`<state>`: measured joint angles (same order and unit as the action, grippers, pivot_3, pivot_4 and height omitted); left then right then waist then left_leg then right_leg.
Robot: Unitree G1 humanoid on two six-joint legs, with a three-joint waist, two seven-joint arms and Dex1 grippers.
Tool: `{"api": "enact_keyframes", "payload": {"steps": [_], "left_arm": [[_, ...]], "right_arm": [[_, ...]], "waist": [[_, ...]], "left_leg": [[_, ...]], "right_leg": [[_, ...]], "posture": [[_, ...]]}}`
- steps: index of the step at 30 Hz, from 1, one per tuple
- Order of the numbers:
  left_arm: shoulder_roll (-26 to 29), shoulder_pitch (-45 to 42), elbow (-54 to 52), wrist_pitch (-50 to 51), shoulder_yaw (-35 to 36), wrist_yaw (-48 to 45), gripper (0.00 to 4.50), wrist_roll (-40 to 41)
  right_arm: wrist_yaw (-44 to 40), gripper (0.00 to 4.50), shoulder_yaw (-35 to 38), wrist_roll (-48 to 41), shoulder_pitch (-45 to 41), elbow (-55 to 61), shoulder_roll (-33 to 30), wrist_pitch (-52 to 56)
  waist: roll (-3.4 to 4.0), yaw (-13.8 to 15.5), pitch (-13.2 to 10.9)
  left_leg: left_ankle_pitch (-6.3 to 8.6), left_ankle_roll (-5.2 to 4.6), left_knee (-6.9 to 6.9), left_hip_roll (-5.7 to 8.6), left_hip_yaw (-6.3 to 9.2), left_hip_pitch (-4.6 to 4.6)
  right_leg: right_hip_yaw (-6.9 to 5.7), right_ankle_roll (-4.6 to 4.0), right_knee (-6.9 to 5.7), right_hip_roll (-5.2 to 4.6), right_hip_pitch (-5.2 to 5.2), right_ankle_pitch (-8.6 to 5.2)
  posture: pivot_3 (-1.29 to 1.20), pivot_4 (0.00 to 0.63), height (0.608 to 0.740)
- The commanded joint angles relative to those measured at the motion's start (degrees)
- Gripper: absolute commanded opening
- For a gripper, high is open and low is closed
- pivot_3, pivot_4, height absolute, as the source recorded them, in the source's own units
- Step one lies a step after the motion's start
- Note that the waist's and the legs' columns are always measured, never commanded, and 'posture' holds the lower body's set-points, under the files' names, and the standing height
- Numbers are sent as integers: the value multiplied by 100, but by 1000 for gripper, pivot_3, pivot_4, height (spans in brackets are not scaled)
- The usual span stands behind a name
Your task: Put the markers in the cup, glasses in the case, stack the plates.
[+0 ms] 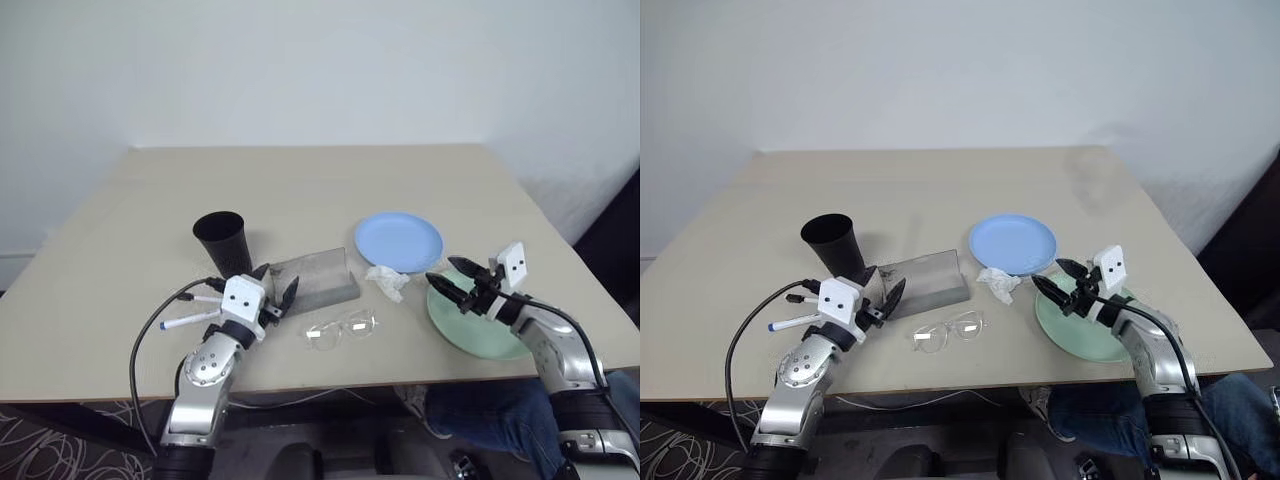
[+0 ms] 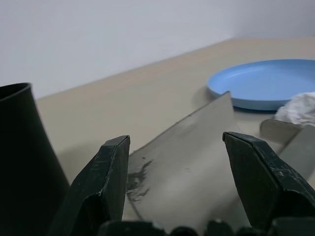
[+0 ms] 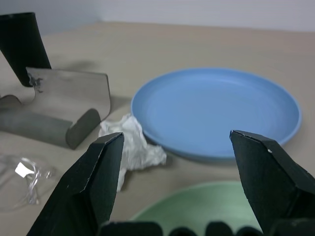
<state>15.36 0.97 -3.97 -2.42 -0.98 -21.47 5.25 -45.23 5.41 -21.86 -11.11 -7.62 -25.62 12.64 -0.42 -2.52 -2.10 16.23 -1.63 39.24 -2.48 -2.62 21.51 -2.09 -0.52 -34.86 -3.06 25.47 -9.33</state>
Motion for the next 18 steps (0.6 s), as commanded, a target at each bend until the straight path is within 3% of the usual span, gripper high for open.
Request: {"api": "enact_keyframes", "payload": {"steps": [1, 18], "left_arm": [[52, -43, -236, -21, 16, -78, 3160, 46], [307, -116, 22, -124, 318, -311, 3160, 153]], "right_arm": [[66, 3751, 159, -127, 8, 445, -23, 9], [323, 3751, 100, -30, 68, 483, 110, -49]], "waist": [[0, -4, 0], [1, -1, 0]], "left_leg": [[0, 0, 0, 0, 0, -1], [0, 1, 4, 0, 1, -3]], "right_leg": [[0, -1, 0, 0, 0, 0], [2, -8, -1, 1, -1, -5]], "posture": [[0, 0, 721], [0, 0, 721]]}}
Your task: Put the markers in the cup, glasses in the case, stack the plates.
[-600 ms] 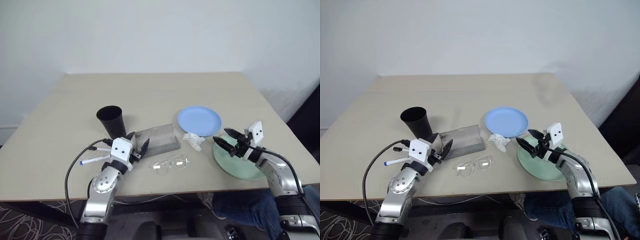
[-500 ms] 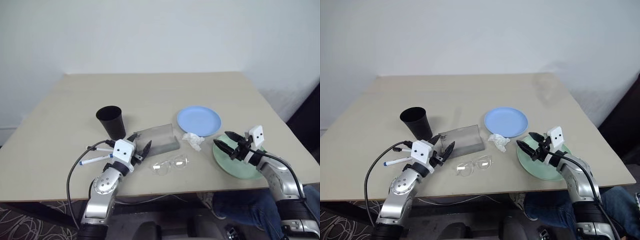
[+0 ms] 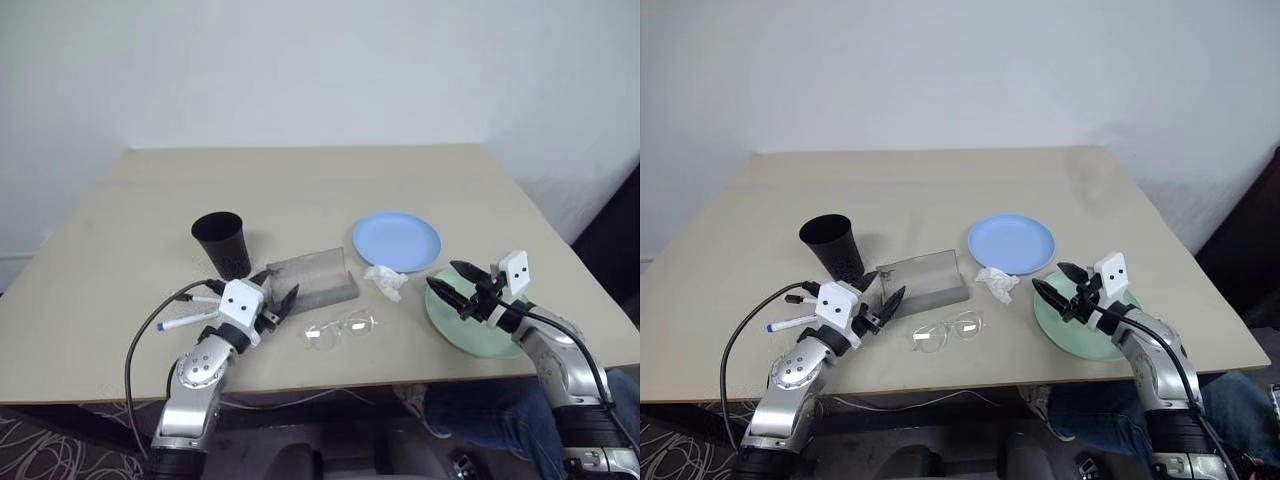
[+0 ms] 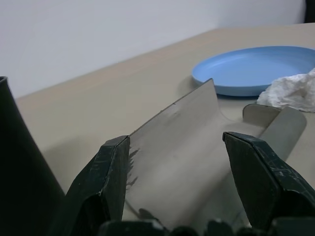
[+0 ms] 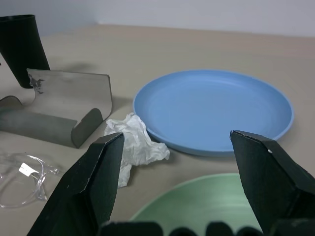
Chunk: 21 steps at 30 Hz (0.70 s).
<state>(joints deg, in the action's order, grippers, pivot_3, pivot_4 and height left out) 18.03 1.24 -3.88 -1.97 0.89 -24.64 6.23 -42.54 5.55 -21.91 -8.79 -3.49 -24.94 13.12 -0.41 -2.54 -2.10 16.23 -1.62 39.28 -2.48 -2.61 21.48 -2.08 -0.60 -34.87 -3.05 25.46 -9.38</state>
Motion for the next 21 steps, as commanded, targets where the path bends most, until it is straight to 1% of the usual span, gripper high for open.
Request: {"api": "enact_keyframes", "payload": {"steps": [1, 4, 7, 10, 13, 16, 21], "left_arm": [[33, -138, 5, -154, 159, 31, 3160, 63], [9, -157, -131, -23, 239, 33, 3160, 224], [78, -179, 4, -110, 194, -17, 3160, 150], [94, -174, -50, -79, 246, -27, 3160, 203], [117, -142, -31, -92, 270, -105, 3160, 245], [125, -257, 33, -56, 176, -293, 3160, 275], [203, -403, 115, 30, 183, -582, 3160, 345]], "right_arm": [[60, 3751, 68, -3, -179, 70, 34, -81], [59, 3751, 81, -71, -215, 257, -10, 83], [24, 3751, 131, -82, -255, 265, -107, 184], [-87, 3751, 55, -158, -233, 529, -266, 513], [6, 3751, -31, -65, -207, 742, -393, 849], [148, 3751, -24, -136, -268, 1120, -596, 1512], [410, 3751, -257, -61, -314, 1834, -979, 2639]], "waist": [[1, 0, 0], [0, 0, 0], [1, 0, 0], [1, 2, 0], [1, 1, 0], [1, 1, 0], [1, 3, 0]], "left_leg": [[0, 0, 0, 0, 0, 0], [0, 0, 1, 0, -1, -1], [0, 0, 3, 0, -2, -2], [0, 0, 3, 0, -2, -1], [0, 0, 2, -1, -1, -1], [0, 0, 2, 0, 0, 0], [0, 1, 6, -1, 0, 1]], "right_leg": [[0, 0, 0, 0, 1, 0], [0, -1, 0, 0, 0, 0], [1, -1, -1, 0, -1, -1], [1, -2, -1, 0, -1, -1], [0, -1, -2, 0, 0, -1], [0, -1, -1, 0, 1, -1], [0, -2, -1, 0, 1, -1]], "posture": [[0, 0, 721], [0, 0, 721], [0, 0, 721], [0, 0, 721], [0, 0, 721], [0, 0, 721], [0, 0, 721]]}}
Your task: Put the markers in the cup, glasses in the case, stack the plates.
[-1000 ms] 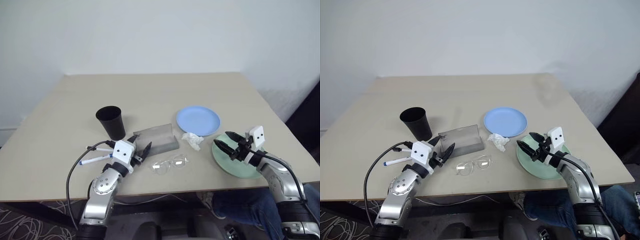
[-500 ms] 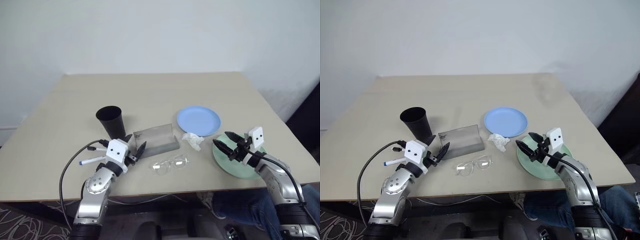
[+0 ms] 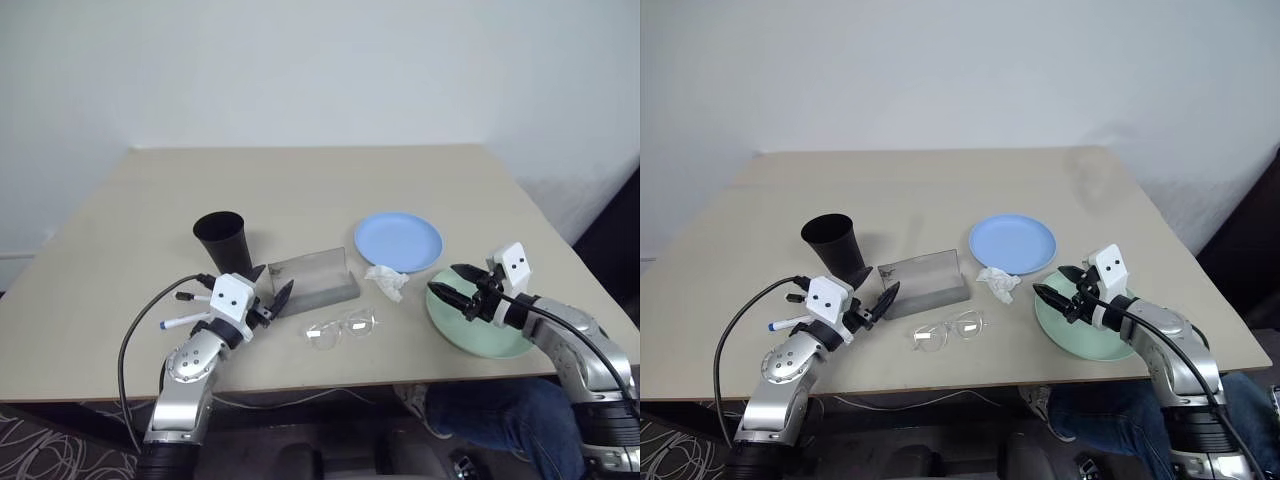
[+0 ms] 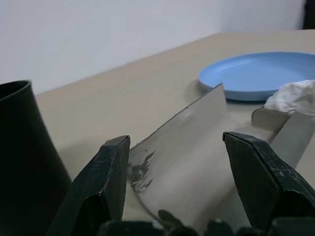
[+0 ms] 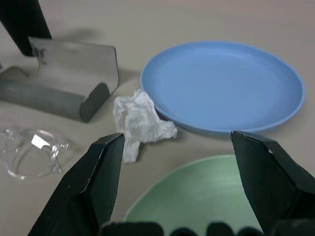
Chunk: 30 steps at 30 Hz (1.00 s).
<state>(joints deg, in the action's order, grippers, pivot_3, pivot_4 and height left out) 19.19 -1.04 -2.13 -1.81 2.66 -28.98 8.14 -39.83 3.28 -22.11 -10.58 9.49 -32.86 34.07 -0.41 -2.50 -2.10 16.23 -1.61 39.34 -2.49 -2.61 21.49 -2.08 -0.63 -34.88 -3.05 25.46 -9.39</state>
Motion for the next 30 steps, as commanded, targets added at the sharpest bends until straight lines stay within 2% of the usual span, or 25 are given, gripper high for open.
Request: {"api": "enact_keyframes", "payload": {"steps": [1, 6, 13, 19, 30], "left_arm": [[97, -182, -61, 39, 9, -188, 3160, 170], [264, -82, -209, 263, -12, -619, 3160, 433], [574, 9, -592, 819, -308, -1556, 3160, 940], [663, -93, -705, 1093, -540, -1985, 3160, 1116], [544, -188, -761, 1112, -752, -1950, 3160, 1076]], "right_arm": [[159, 3751, -47, -87, -148, 653, -231, 739], [332, 3751, -128, -492, -421, 1336, -420, 2283], [1110, 3751, -800, -102, -961, 1442, -315, 3517], [1473, 3751, -1281, 173, -1137, 1484, -257, 3937], [2028, 3751, -1773, 731, -1174, 1435, -140, 4066]], "waist": [[0, -1, 0], [-1, -8, -1], [-4, 0, -3], [-5, -1, -3], [-5, -2, -3]], "left_leg": [[0, 0, 0, 0, 0, 0], [1, 1, -1, -2, 0, 0], [2, 3, 0, -3, 1, 6], [1, 1, -2, 0, 4, 10], [1, 0, -2, -2, 3, 9]], "right_leg": [[-1, 0, 0, 0, 0, 0], [-1, 0, 0, 0, 3, 0], [-6, -1, 4, -3, 8, -1], [-7, -1, 5, -4, 9, -1], [-5, 0, 6, -2, 9, -1]], "posture": [[0, 0, 721], [0, 0, 721], [0, 0, 721], [0, 0, 721], [0, 0, 721]]}}
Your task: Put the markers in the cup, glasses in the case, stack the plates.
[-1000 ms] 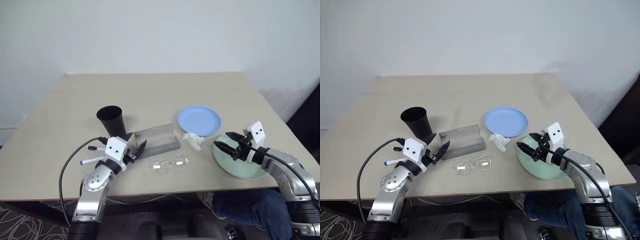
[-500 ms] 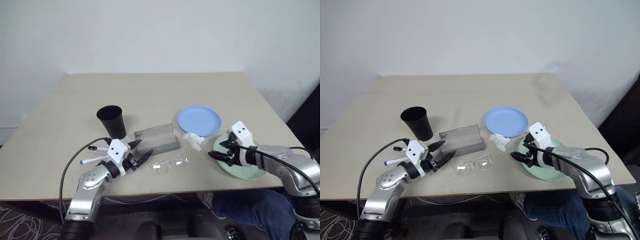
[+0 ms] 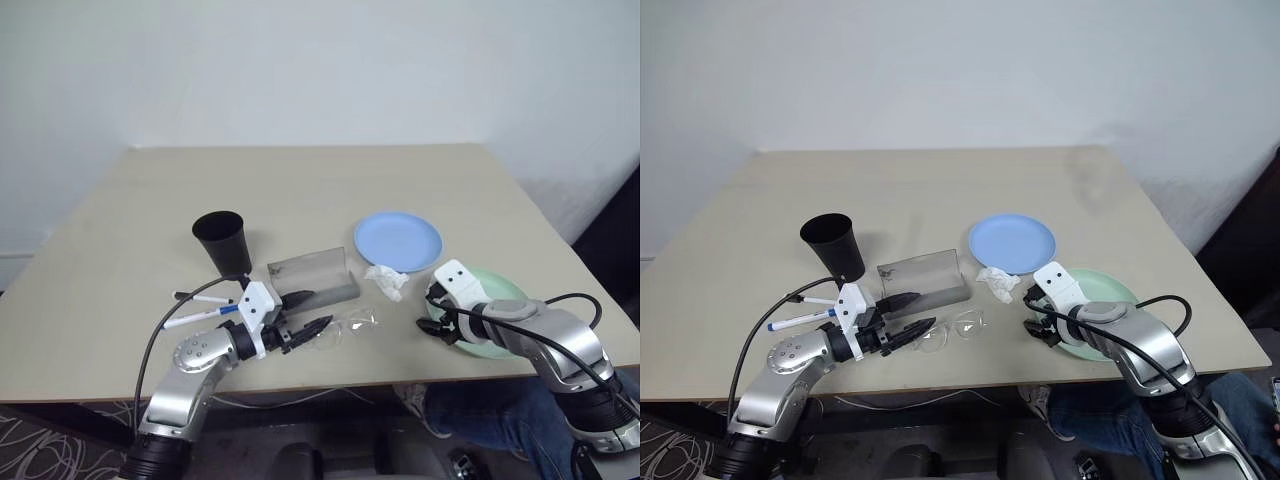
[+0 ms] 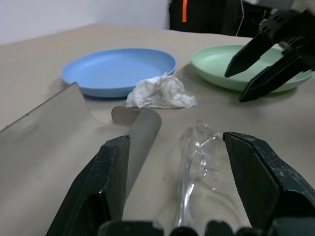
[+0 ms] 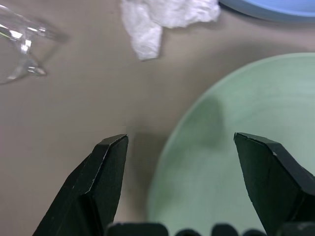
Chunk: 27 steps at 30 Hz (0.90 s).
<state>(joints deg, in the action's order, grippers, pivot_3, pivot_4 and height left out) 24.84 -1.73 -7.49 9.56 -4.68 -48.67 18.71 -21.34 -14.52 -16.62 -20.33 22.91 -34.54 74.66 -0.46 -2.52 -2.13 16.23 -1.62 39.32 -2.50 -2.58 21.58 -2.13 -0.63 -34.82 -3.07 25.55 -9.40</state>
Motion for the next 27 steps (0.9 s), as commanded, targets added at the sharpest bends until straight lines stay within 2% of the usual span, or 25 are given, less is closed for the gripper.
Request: {"api": "enact_keyframes", "payload": {"steps": [1, 5, 9, 11, 16, 19, 24, 27], "left_arm": [[-26, -124, -224, -25, -30, 28, 3160, 16], [-37, -145, -204, -45, -69, 54, 3160, 10], [-40, -155, -189, -65, -72, 62, 3203, 7], [-43, -168, -171, -73, -75, 73, 3203, -1], [-58, -196, -124, -103, -77, 103, 3203, -32], [-66, -208, -104, -119, -79, 108, 3203, -47], [-82, -203, -91, -154, -75, 112, 3203, -81], [-94, -202, -86, -164, -77, 112, 3203, -98]], "right_arm": [[181, 3751, -9, 198, -209, 91, 34, 14], [256, 3751, -142, 350, -221, 16, 35, 49], [320, 2919, -187, 507, -228, -123, 34, 14], [333, 2177, -192, 574, -236, -214, 23, -34], [363, 2177, -224, 763, -284, -507, -48, -200], [359, 1573, -268, 870, -309, -600, -79, -292], [360, 21, -384, 1107, -298, -732, -203, -475], [337, 21, -394, 1185, -295, -755, -208, -527]], "waist": [[0, 0, 0], [1, 0, 0], [0, 0, 0], [0, 3, 0], [0, 3, 0], [0, 2, 0], [-12, -11, 0], [-12, -6, -6]], "left_leg": [[0, 0, 0, 0, 0, 0], [0, 0, -1, 0, 4, 0], [0, 0, -1, 0, 3, 1], [0, -1, -1, 0, 3, 1], [0, 0, 2, 2, 3, 1], [0, -1, 2, 2, 3, 1], [0, 0, 7, 1, 1, -3], [2, 4, 8, -6, 5, -10]], "right_leg": [[0, 0, 0, 0, 0, 0], [-2, 0, -1, 1, 1, 0], [-2, 0, -1, 1, 1, 0], [-1, 0, 0, 1, 0, 0], [-1, 0, 2, 0, -3, 0], [-1, 0, 3, -1, -4, 0], [1, 0, 3, -2, -7, 0], [1, 1, 4, -2, -5, 0]], "posture": [[0, 0, 721], [0, 0, 721], [0, 0, 721], [0, 0, 721], [0, 0, 721], [0, 0, 721], [0, 0, 721], [0, 0, 721]]}}
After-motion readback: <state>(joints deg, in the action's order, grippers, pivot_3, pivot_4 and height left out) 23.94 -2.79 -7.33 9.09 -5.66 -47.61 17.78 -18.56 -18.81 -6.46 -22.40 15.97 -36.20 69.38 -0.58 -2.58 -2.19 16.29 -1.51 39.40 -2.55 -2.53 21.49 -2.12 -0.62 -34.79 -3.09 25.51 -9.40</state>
